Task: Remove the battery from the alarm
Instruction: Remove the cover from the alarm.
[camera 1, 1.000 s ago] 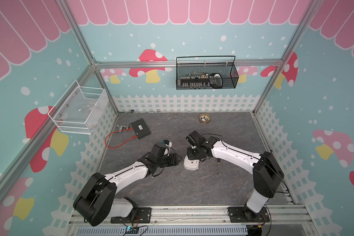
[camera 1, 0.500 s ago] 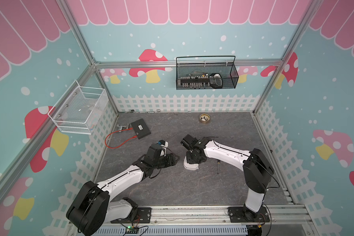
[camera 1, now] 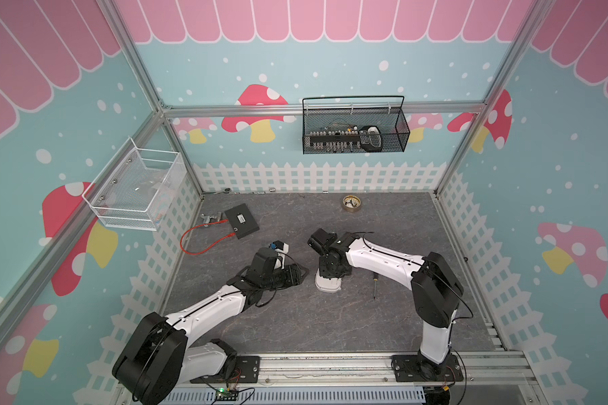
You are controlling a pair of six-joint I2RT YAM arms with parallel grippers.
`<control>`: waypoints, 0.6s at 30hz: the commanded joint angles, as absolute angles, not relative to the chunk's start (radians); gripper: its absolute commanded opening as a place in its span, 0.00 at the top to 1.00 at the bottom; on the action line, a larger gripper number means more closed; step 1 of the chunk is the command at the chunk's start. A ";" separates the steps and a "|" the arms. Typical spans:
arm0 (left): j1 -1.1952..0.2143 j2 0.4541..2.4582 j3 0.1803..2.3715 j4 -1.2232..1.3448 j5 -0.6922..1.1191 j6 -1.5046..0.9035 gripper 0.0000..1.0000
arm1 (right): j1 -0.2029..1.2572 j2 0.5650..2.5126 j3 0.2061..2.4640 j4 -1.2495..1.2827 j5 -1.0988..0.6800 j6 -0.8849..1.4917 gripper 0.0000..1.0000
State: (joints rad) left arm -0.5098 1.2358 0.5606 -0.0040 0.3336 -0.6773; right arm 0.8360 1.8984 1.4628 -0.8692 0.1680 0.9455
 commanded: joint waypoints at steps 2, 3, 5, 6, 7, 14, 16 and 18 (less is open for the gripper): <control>-0.503 1.221 0.551 0.011 0.349 -0.680 0.33 | 0.824 1.926 1.462 -0.897 0.194 0.959 0.79; -0.503 1.222 0.551 0.011 0.348 -0.680 0.33 | 0.820 1.927 1.459 -0.897 0.193 0.958 0.80; -0.503 1.222 0.551 0.011 0.347 -0.679 0.33 | 0.818 1.929 1.455 -0.896 0.195 0.959 0.79; -0.504 1.221 0.550 0.011 0.347 -0.679 0.33 | 0.816 1.927 1.454 -0.895 0.194 0.959 0.79; -0.503 1.221 0.551 0.010 0.345 -0.679 0.33 | 0.815 1.928 1.454 -0.893 0.196 0.959 0.79; -0.503 1.220 0.551 0.013 0.348 -0.678 0.33 | 0.811 1.927 1.427 -0.871 0.168 0.953 0.81; -0.503 1.220 0.550 0.012 0.348 -0.677 0.33 | 0.811 1.923 1.421 -0.867 0.162 0.952 0.81; -0.503 1.218 0.551 0.014 0.348 -0.677 0.33 | 0.811 1.912 1.414 -0.858 0.155 0.954 0.81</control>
State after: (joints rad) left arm -0.5098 1.2358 0.5606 -0.0029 0.3340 -0.6773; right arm 0.8162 1.9156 1.4445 -0.8528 0.1646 0.9478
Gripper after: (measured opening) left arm 0.667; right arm 0.190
